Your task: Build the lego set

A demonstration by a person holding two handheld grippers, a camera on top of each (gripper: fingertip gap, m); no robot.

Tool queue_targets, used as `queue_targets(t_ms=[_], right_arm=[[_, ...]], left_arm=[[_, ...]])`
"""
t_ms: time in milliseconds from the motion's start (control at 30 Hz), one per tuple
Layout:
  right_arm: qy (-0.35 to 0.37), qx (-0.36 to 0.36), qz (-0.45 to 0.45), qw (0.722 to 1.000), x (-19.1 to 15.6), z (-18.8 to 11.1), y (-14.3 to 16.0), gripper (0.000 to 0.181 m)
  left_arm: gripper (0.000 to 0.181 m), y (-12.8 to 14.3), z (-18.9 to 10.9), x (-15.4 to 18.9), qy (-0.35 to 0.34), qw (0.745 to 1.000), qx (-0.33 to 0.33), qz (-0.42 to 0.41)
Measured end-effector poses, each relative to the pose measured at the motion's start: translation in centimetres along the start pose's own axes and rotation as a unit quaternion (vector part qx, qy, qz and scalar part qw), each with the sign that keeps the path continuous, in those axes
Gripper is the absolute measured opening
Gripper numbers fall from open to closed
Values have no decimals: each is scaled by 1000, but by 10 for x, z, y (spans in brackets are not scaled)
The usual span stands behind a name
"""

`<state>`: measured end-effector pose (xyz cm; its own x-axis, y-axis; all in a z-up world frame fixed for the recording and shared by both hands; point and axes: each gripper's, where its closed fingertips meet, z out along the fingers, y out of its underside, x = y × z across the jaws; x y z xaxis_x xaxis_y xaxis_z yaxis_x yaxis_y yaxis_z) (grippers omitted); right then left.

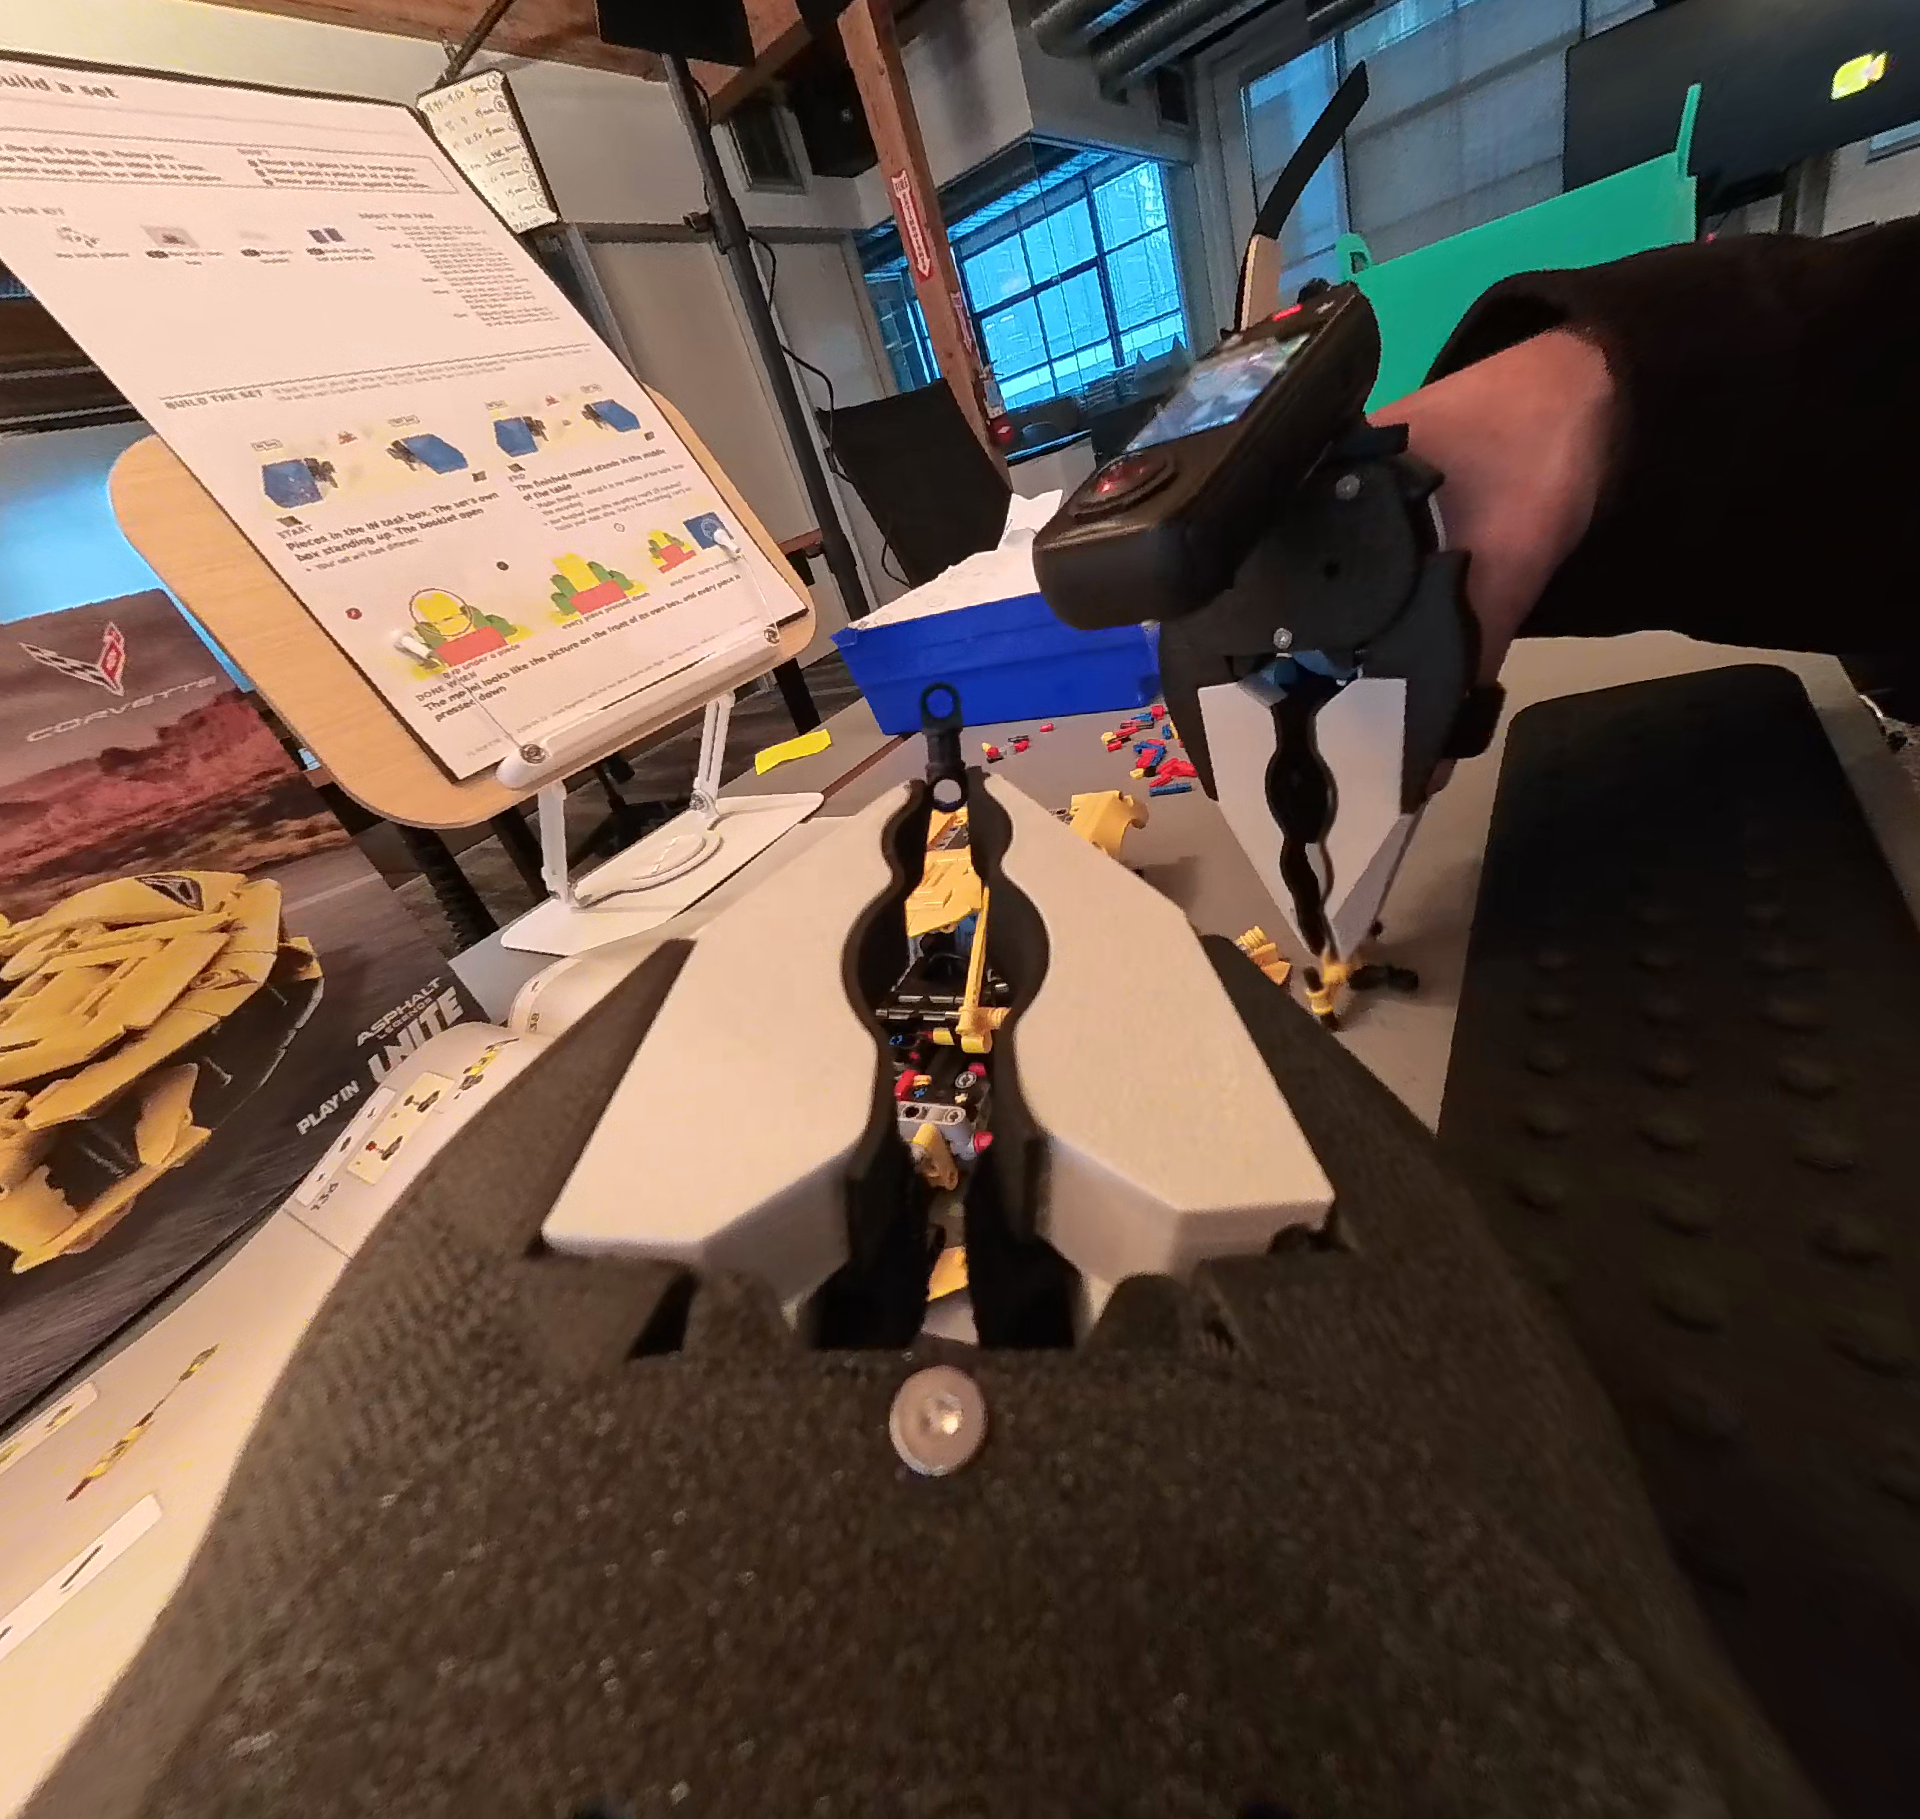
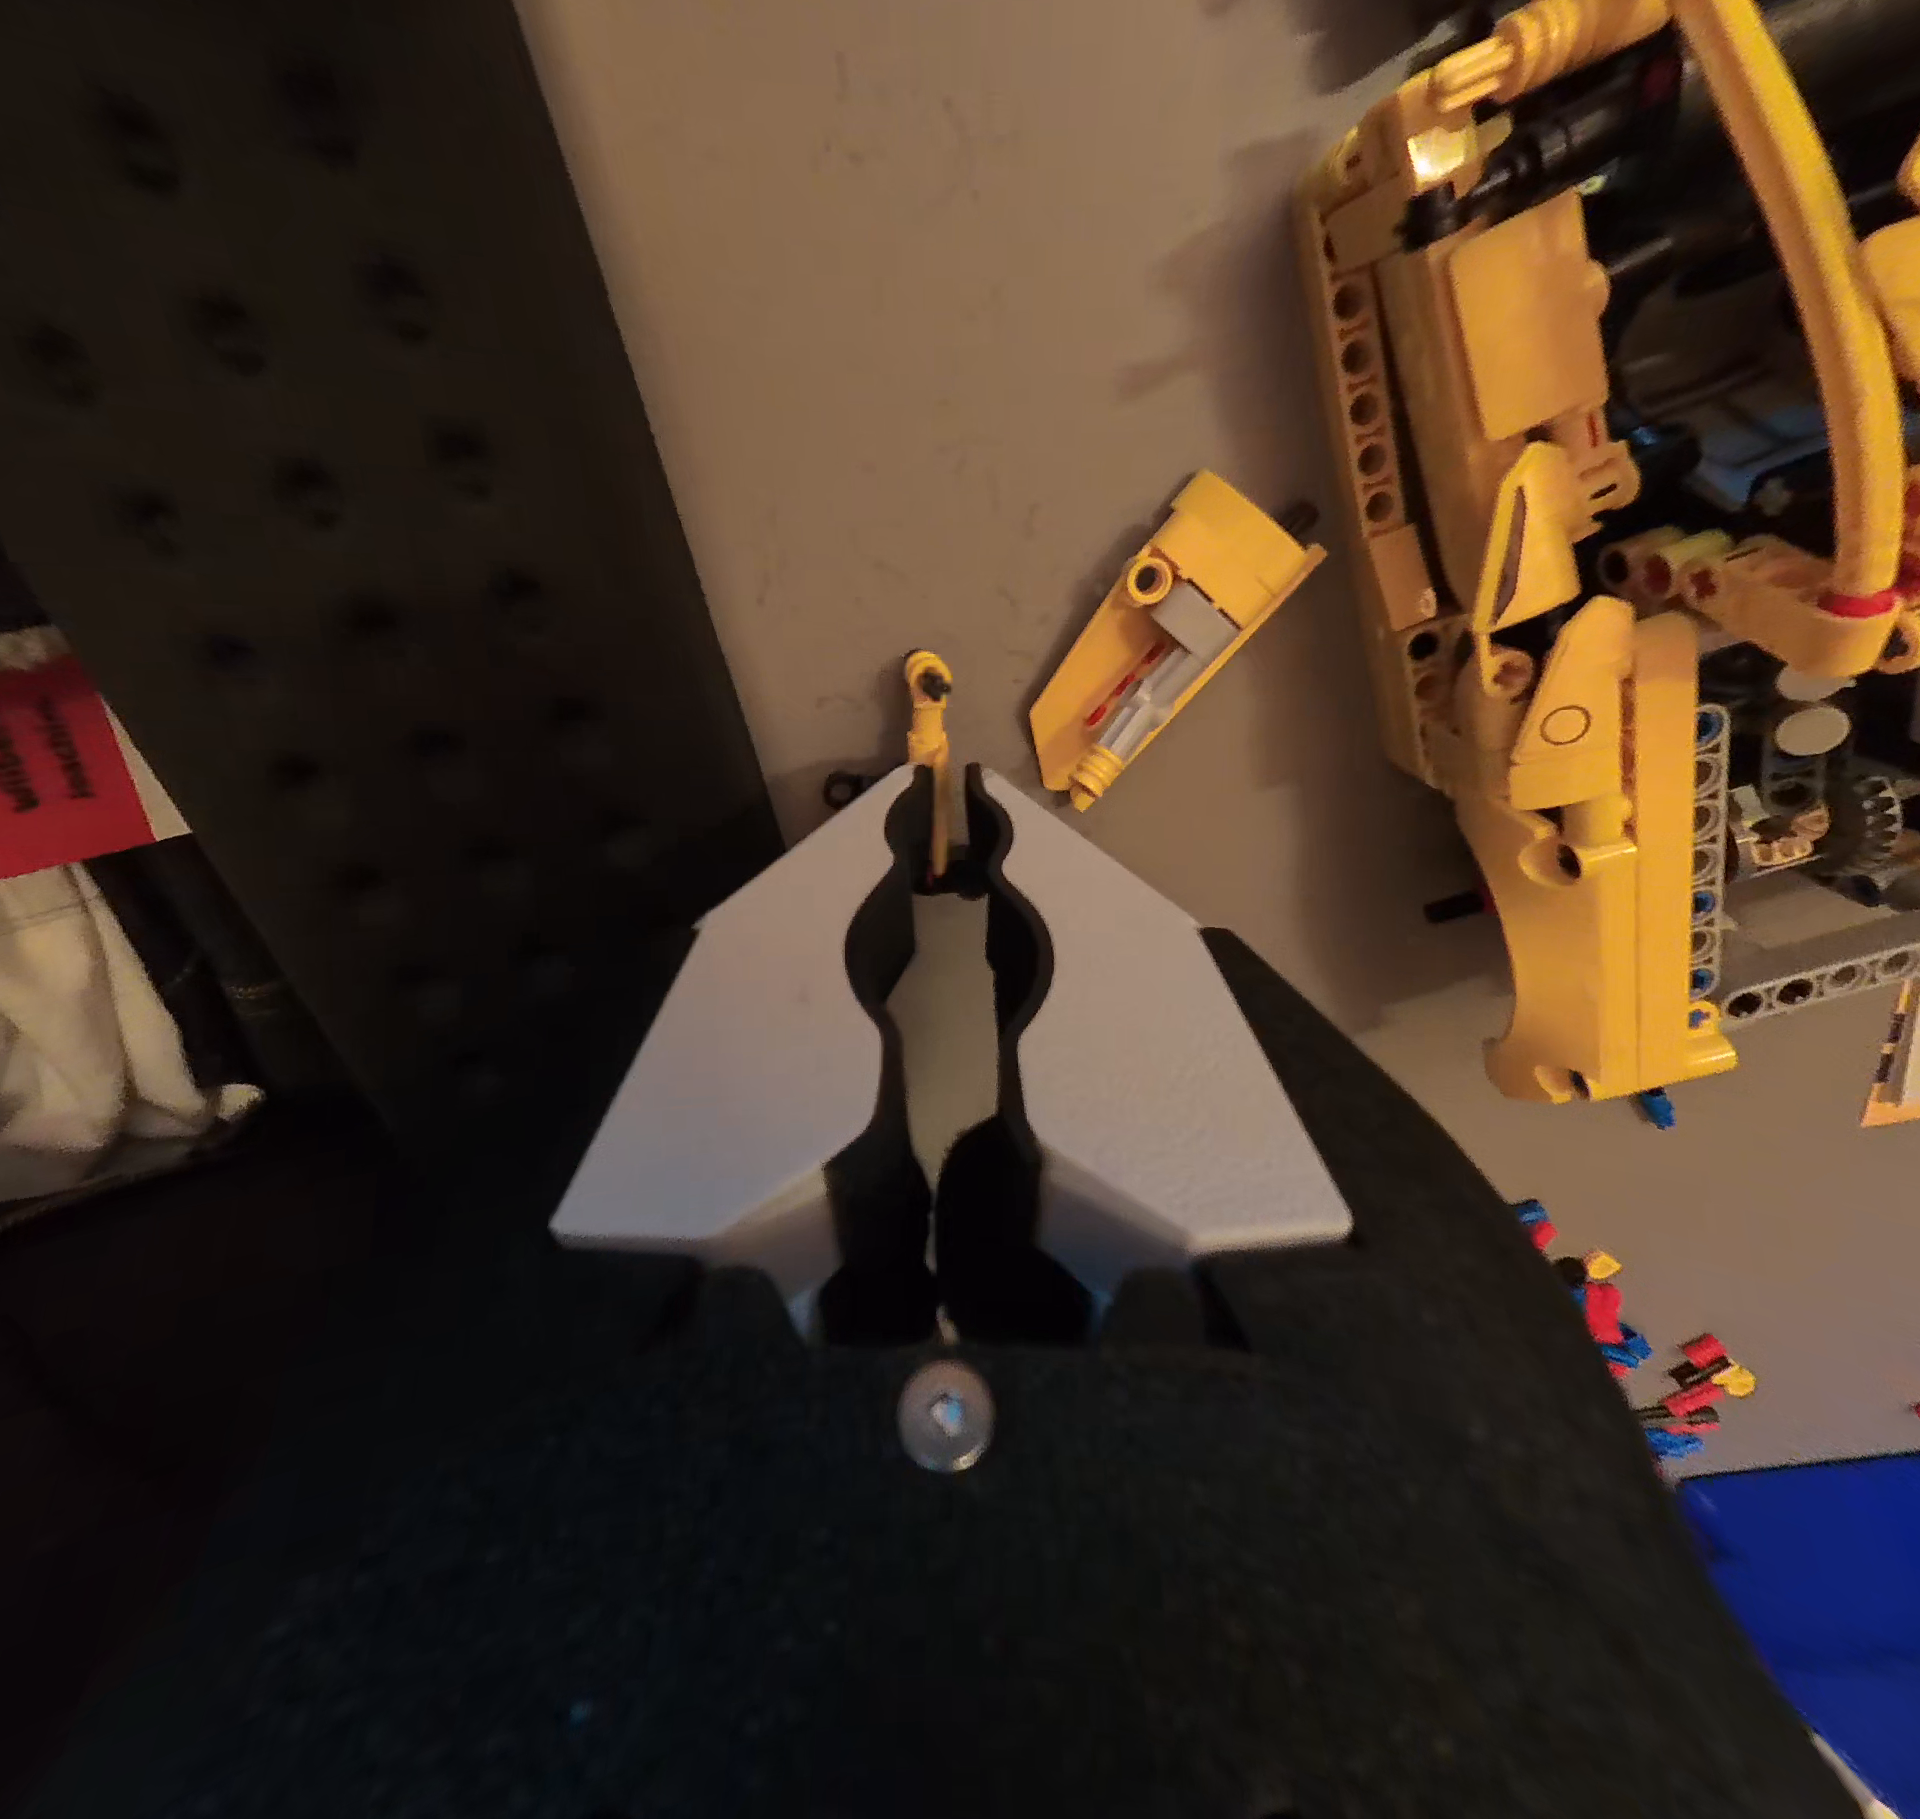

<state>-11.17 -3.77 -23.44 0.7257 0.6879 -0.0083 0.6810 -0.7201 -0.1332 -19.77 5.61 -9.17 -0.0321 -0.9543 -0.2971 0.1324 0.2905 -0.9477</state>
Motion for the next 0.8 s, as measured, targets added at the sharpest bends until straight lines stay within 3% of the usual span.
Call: queue_targets(t_ms=[800], right_arm=[[-27,35,-15,999,-14,-1,-6,23]], left_arm=[[6,1,0,1,3,1000,-2,-3]])
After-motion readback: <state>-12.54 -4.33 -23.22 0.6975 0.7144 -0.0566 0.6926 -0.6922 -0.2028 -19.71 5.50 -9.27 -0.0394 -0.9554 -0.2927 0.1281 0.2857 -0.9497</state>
